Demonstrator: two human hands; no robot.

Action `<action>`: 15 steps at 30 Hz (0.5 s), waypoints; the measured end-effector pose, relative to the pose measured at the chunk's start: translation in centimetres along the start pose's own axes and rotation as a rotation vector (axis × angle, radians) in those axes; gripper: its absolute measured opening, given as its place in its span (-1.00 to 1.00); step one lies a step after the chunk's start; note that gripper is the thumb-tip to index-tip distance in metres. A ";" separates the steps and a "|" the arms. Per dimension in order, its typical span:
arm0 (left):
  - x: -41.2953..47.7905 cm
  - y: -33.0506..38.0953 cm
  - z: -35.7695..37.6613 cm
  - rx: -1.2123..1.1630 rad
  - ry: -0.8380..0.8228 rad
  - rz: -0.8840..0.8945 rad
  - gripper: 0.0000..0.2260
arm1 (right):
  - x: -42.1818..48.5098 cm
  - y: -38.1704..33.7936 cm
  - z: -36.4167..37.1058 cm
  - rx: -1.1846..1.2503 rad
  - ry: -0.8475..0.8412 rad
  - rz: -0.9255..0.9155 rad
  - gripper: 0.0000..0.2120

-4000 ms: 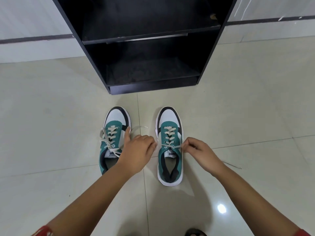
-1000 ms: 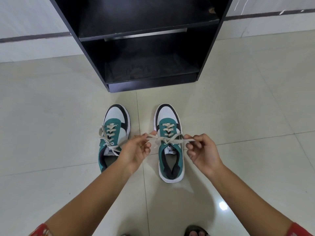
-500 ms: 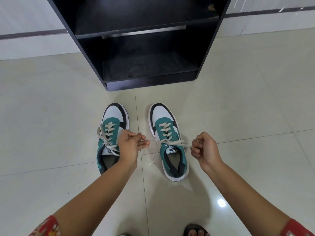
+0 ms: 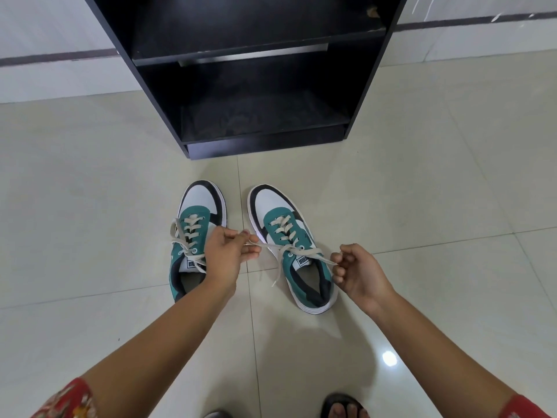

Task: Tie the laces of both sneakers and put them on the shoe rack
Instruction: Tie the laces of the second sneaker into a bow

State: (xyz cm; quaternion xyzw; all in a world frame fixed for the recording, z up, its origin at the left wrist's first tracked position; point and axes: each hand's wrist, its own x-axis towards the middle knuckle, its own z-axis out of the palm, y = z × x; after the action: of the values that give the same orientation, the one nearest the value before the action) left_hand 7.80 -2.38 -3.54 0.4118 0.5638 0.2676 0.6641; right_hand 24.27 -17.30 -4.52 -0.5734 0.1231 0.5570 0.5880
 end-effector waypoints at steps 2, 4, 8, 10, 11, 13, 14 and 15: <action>-0.8 -0.1 0.3 0.051 -0.038 -0.032 -0.88 | -0.3 0.5 -0.2 -0.140 0.004 -0.102 -0.83; -2.0 -0.7 0.8 0.155 -0.124 -0.092 -0.79 | -0.9 1.3 0.1 -0.375 0.040 -0.217 -0.86; -3.9 -1.9 1.2 0.407 -0.214 0.041 -0.46 | -1.4 3.1 1.0 -0.551 0.059 -0.332 -0.70; -4.7 -1.8 0.3 0.549 -0.214 0.222 -0.51 | -1.7 3.3 1.4 -0.630 0.081 -0.406 -0.71; -5.1 -1.8 -0.5 0.649 -0.203 0.320 -0.55 | -2.0 3.5 1.5 -0.703 0.085 -0.457 -0.69; -6.1 -1.5 -2.6 0.834 -0.138 0.517 -0.62 | -2.8 3.8 1.6 -0.919 0.080 -0.596 -0.59; -6.5 -1.4 -3.8 0.895 -0.092 0.600 -0.64 | -3.4 4.0 1.8 -1.024 0.077 -0.677 -0.56; -6.7 -1.4 -4.9 0.936 -0.045 0.658 -0.65 | -4.1 4.4 2.1 -1.109 0.078 -0.751 -0.55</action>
State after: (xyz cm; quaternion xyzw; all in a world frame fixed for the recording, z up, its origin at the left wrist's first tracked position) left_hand 1.42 -7.38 -1.26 0.8214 0.4502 0.1731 0.3044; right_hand 18.32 -18.91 -3.04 -0.8142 -0.3683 0.2741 0.3553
